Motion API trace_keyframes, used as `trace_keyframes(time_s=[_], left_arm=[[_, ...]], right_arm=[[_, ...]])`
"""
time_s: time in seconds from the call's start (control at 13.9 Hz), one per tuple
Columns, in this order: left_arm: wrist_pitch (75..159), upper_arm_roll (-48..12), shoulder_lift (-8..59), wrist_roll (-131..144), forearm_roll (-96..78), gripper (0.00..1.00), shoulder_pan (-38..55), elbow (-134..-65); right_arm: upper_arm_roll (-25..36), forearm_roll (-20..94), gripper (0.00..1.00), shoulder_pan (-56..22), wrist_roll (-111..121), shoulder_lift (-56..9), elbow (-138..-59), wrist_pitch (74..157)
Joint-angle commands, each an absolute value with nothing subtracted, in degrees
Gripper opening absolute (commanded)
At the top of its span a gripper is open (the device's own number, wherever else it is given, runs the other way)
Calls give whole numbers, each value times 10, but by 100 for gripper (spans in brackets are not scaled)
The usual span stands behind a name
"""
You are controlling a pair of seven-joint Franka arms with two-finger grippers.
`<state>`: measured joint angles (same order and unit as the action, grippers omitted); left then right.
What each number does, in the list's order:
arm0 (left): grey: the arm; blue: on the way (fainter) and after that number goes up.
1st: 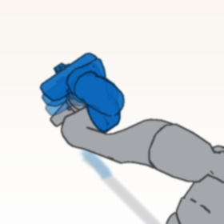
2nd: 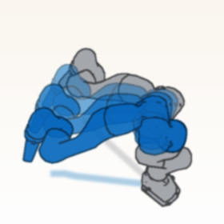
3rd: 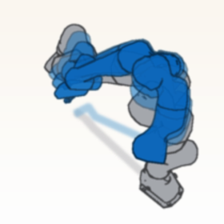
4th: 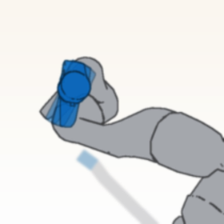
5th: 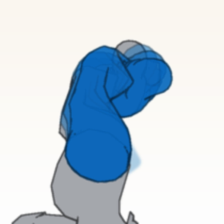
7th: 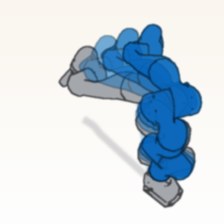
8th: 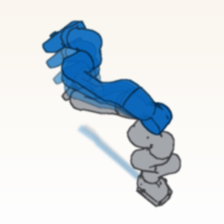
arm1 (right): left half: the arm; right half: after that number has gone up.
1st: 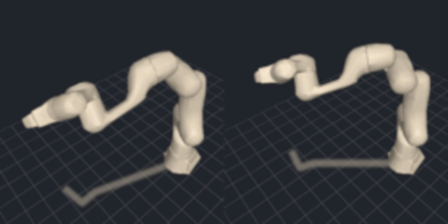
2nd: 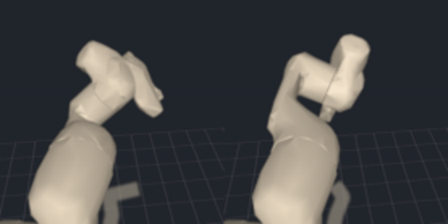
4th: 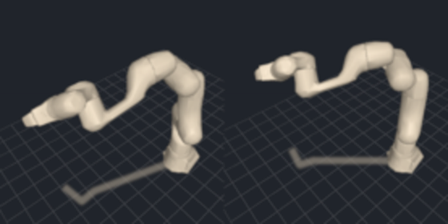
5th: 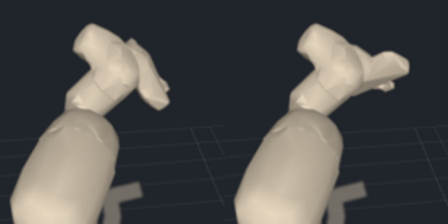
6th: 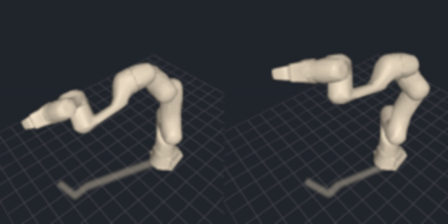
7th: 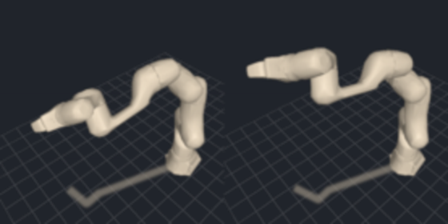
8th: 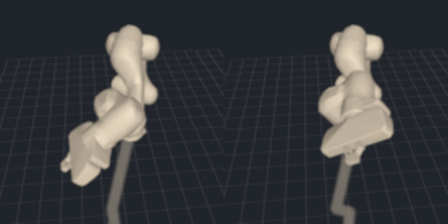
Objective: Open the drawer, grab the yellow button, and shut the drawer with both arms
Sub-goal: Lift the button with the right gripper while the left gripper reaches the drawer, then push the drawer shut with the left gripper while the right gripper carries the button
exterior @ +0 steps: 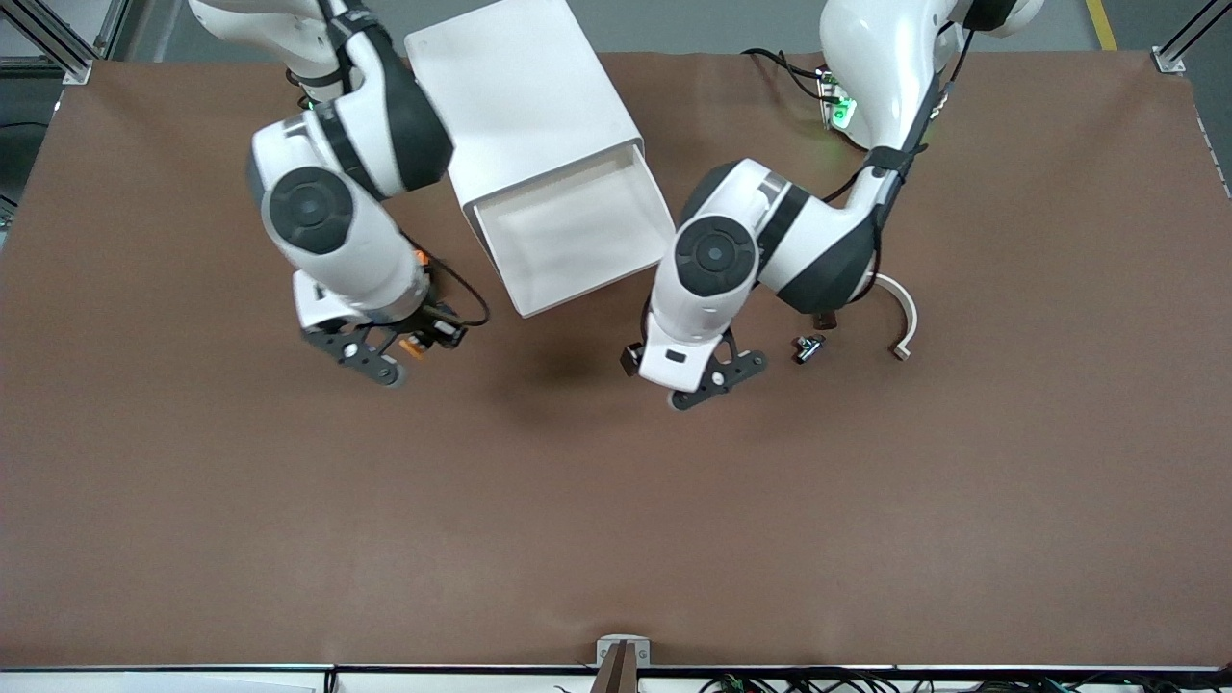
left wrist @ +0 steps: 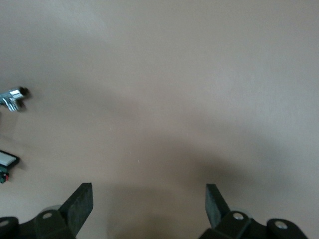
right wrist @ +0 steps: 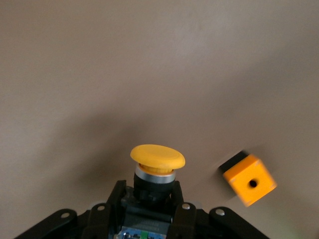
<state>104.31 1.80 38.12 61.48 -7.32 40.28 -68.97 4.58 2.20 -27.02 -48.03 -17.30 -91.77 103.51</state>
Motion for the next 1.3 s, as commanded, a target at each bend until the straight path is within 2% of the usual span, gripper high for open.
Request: trace_keyframes(time_s=[0.0,0.36,0.79,1.01,1.22], left_arm=[[1046,18,382,608,-67,99,431,-697],[1046,18,388,607,-69,99,457,-698],[1046,18,392,607,-71,99,484,-698],[1046,18,393,606,-103,99,496,-698],[1046,18,393,606,-125,99,509,-707]], right_arm=[[35,24,0,-211,-375,-160,-923,1020],[36,15,1,-121,-215,-164,-939,1039],[37,13,1,-46,-94,-167,-1015,1141],[36,13,1,-24,-58,-178,-1052,1213],[36,13,1,-5,-37,-202,-1063,1249]])
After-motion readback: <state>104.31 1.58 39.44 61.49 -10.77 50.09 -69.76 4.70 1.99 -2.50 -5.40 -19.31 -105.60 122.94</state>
